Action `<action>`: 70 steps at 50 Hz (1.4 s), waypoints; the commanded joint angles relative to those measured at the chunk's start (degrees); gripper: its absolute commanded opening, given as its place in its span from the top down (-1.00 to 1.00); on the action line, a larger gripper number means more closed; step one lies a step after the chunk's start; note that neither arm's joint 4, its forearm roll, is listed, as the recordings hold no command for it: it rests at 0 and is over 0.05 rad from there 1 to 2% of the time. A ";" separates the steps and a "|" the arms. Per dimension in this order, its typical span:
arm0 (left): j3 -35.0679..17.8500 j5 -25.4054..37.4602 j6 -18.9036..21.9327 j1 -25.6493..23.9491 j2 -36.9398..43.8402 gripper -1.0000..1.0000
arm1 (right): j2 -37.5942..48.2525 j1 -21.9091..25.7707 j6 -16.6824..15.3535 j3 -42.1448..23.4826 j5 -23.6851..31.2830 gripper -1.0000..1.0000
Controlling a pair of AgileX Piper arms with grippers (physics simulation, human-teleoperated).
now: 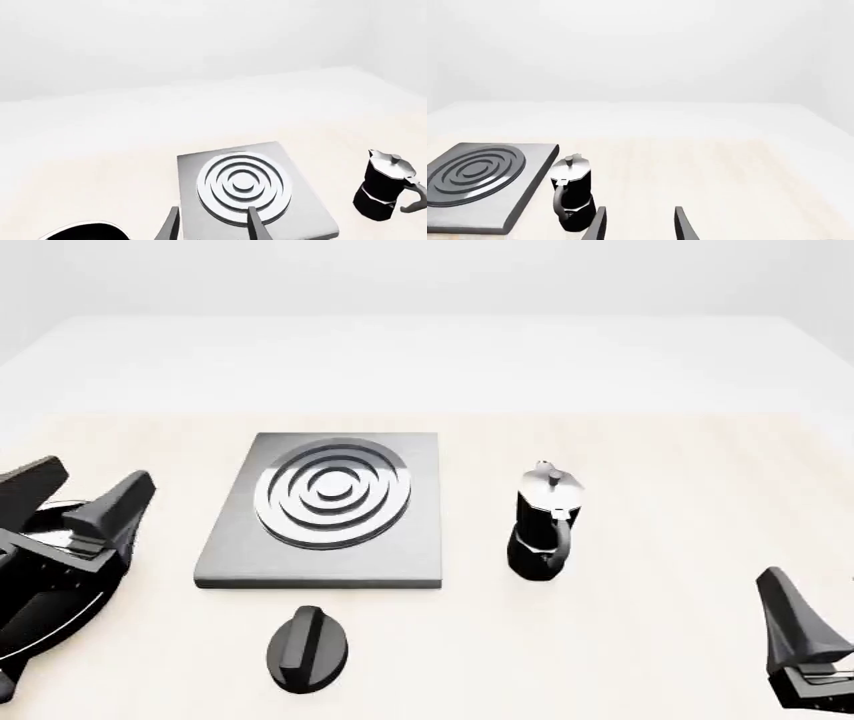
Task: Turn on the stove and put the moka pot on it.
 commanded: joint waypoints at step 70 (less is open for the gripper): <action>-13.43 7.33 -28.95 -36.48 42.17 -1.00 | -0.07 -0.72 0.44 1.37 3.36 -1.00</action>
